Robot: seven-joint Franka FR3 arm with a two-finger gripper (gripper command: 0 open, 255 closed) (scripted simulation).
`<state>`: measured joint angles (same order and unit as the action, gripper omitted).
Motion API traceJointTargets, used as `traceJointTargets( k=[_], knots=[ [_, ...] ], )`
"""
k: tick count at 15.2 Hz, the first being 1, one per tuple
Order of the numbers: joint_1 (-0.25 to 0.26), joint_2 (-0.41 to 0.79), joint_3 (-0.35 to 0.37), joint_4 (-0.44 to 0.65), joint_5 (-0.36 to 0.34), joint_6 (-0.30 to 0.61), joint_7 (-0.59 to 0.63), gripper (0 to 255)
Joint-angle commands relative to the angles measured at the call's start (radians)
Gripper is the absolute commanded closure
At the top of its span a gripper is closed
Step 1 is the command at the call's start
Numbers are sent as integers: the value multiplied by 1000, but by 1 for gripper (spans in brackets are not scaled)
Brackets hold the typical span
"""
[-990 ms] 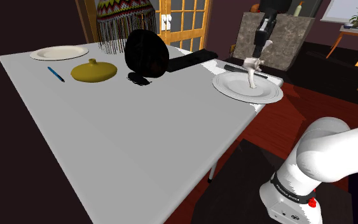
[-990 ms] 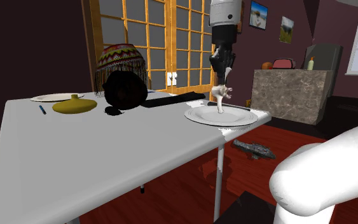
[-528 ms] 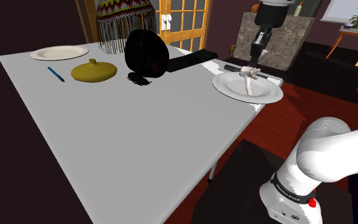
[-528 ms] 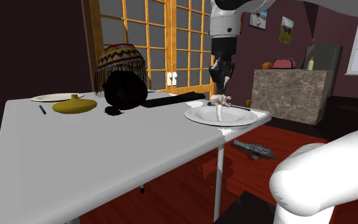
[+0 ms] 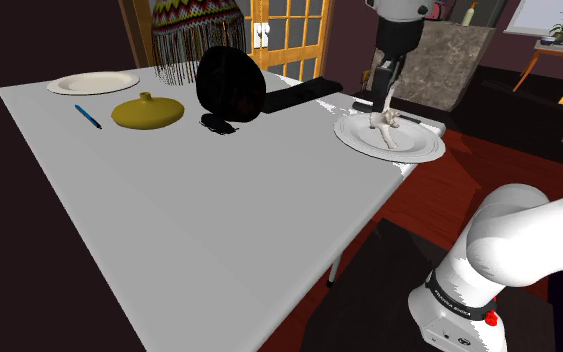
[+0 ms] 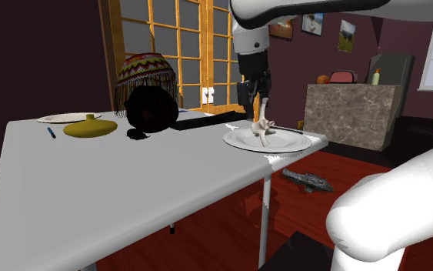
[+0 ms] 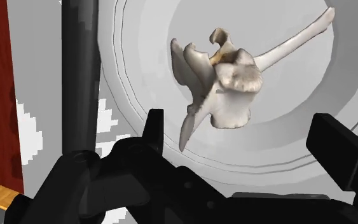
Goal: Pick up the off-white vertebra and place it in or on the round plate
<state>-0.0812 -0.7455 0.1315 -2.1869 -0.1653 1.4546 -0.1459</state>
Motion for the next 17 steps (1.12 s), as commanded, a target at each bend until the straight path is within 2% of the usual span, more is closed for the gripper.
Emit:
traceJointTargets(
  k=[1,7,15,16,17],
  knots=[
    [1,32,29,-2,-33,3,0,0],
    [2,2,11,-110,-40,82,1,0],
    [2,2,11,-110,-41,82,1,0],
    [2,2,11,-110,-41,82,1,255],
    [2,2,11,-110,-41,82,1,255]
  ],
)
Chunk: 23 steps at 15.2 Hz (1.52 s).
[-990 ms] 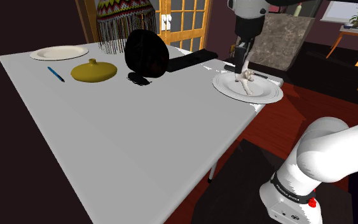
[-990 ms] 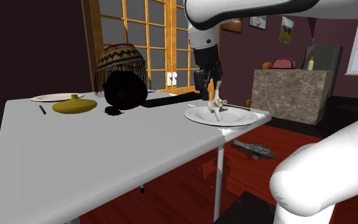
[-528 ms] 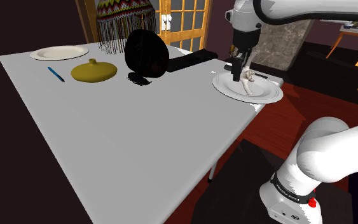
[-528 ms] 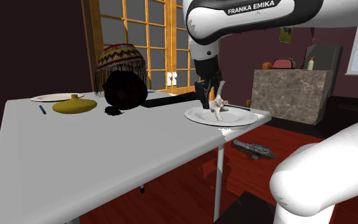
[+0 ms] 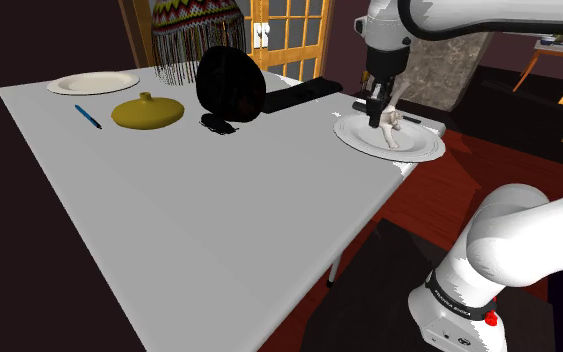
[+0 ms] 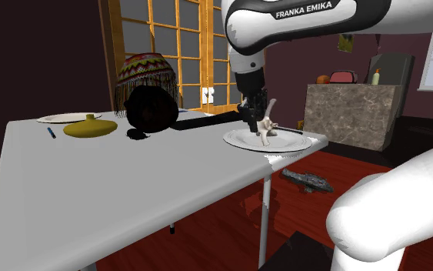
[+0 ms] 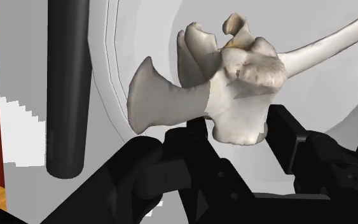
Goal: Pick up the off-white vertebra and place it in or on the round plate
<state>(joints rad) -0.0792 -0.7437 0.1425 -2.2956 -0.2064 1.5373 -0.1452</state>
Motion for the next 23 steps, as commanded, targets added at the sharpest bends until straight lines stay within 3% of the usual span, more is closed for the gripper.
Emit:
traceJointTargets(
  k=[1,8,23],
  knots=[
    [0,0,0,-1,1,0,0,255],
    [0,0,0,-1,1,0,0,255],
    [-16,75,4,255,-10,-176,-44,255]
  ],
)
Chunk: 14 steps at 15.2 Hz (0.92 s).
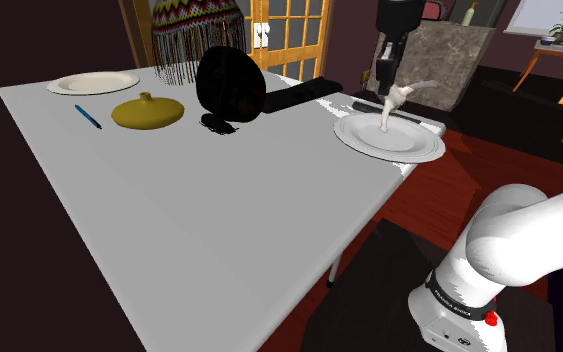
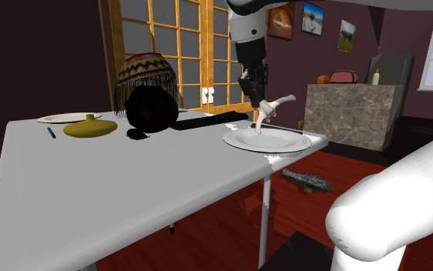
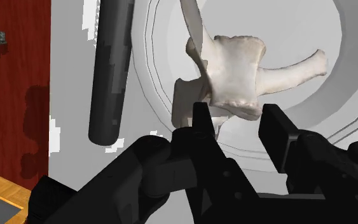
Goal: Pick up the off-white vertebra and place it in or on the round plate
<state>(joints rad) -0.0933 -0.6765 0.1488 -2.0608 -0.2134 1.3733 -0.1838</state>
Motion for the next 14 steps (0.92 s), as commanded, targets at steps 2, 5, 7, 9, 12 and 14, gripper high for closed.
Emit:
traceJointTargets(
  k=[2,5,7,9,12,14],
  knots=[
    [1,-10,5,28,3,-38,-4,255],
    [5,-29,3,-28,6,-3,5,255],
    [7,-41,3,-63,8,20,11,255],
    [10,-52,2,-99,9,43,17,255],
    [14,-67,1,-150,11,78,26,255],
    [21,-76,-3,-183,11,100,35,255]
  ],
)
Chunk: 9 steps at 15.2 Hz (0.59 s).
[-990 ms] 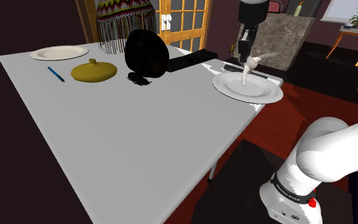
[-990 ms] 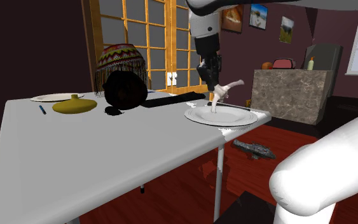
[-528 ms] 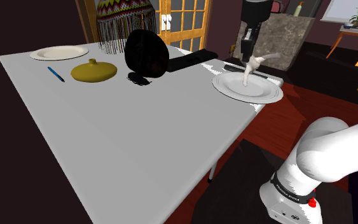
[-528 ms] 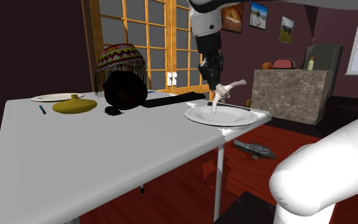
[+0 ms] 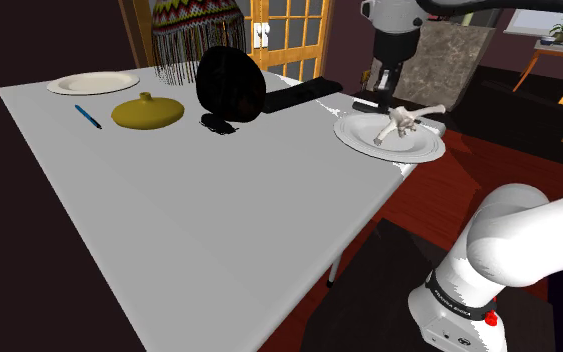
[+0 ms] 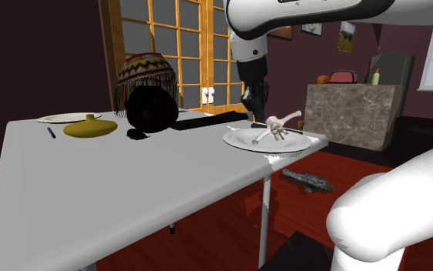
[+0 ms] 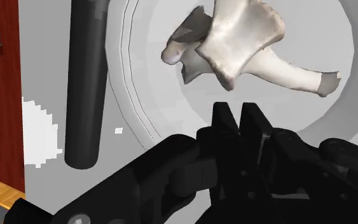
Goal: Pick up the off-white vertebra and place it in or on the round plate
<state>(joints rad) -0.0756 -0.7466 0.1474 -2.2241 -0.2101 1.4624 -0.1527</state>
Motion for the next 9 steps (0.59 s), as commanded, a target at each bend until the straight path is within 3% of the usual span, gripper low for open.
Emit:
traceJointTargets(
  k=[1,4,5,9],
  knots=[
    [4,-11,-1,-36,8,23,6,255],
    [5,-12,0,-42,8,27,9,255],
    [5,-12,0,-42,8,27,9,0],
    [-45,-40,5,45,38,-156,88,0]
  ],
)
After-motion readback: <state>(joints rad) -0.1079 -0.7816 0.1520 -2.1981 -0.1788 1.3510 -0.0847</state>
